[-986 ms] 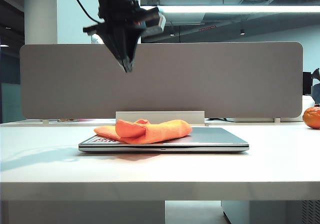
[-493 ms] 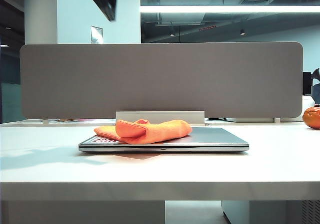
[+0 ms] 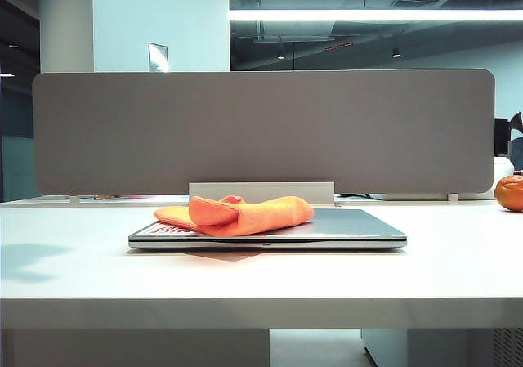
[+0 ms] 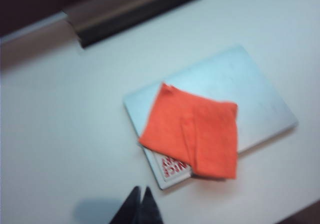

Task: Pick up the orange rag and put it over the laptop.

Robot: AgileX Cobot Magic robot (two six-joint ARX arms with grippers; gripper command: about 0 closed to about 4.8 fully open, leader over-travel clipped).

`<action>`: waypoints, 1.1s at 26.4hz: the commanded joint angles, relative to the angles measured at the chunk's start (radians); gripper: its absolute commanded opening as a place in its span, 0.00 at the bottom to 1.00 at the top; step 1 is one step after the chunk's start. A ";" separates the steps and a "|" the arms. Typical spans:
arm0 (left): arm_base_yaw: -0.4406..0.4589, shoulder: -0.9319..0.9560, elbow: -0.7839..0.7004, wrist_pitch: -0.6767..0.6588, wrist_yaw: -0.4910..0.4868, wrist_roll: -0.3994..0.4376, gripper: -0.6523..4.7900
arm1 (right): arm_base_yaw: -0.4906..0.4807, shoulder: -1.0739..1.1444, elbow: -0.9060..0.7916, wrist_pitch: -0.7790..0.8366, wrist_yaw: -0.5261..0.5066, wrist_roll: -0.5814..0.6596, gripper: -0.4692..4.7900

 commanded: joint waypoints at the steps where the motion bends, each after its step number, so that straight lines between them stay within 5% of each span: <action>1: 0.005 -0.050 0.003 0.032 -0.080 0.007 0.11 | -0.001 -0.002 -0.003 0.011 -0.001 0.002 0.08; 8: 0.005 -0.126 -0.042 0.061 -0.103 0.024 0.11 | -0.001 -0.002 -0.003 0.010 -0.001 0.002 0.08; 29: 0.004 -0.398 -0.647 0.459 -0.142 -0.023 0.11 | -0.001 -0.002 -0.003 0.011 -0.001 0.002 0.08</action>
